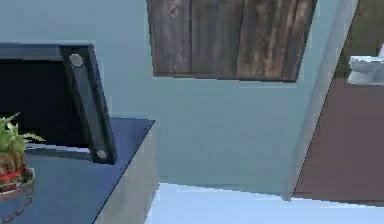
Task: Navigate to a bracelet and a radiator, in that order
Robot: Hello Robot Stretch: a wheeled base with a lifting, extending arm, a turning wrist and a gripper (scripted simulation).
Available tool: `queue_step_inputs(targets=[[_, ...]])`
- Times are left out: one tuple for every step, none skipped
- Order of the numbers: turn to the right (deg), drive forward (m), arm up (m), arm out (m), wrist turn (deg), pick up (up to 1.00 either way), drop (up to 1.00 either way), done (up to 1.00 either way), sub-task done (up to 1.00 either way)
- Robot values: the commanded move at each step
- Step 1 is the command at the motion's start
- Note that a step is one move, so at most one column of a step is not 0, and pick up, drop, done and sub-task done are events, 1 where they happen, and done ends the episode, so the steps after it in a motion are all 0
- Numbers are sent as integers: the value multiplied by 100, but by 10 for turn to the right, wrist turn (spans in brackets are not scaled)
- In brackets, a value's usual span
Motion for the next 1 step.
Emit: queue_step_inputs(targets=[[450, 0, 0, 0, 0, 0, 0, 0, 0]])
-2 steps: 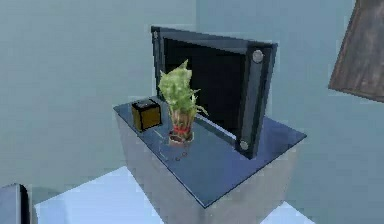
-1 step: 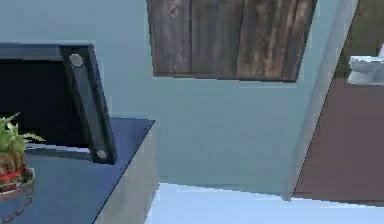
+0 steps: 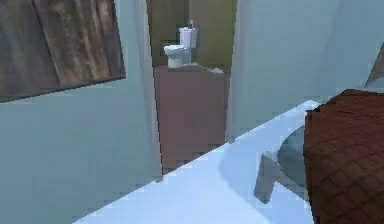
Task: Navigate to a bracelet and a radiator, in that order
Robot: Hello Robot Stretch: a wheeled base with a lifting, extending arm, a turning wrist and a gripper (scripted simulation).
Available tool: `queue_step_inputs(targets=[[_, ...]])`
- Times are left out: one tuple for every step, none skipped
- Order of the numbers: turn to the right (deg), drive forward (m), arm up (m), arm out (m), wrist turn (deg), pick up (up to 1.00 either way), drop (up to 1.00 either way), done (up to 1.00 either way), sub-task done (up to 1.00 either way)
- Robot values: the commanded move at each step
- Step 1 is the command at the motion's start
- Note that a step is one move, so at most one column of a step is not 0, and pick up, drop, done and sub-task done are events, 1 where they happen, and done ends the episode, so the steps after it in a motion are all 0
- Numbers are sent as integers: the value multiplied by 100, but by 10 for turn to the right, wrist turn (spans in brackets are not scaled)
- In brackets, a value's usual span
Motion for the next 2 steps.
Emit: queue_step_inputs(targets=[[450, 0, 0, 0, 0, 0, 0, 0, 0], [60, 0, 0, 0, 0, 0, 0, 0, 0]])
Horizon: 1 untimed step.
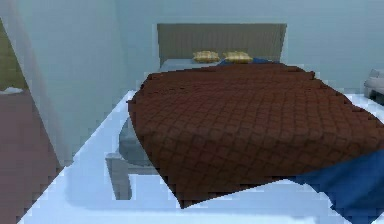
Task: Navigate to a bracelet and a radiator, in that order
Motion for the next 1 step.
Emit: queue_step_inputs(targets=[[0, 15, 0, 0, 0, 0, 0, 0, 0]])
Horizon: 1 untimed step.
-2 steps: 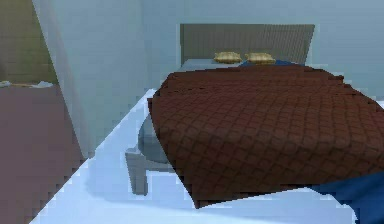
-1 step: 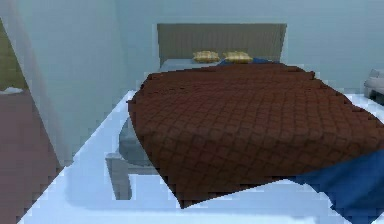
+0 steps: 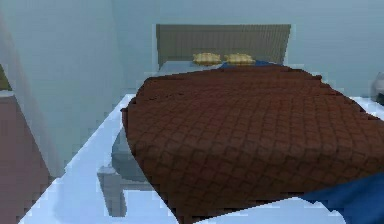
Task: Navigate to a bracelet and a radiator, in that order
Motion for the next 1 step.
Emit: queue_step_inputs(targets=[[450, 0, 0, 0, 0, 0, 0, 0, 0]])
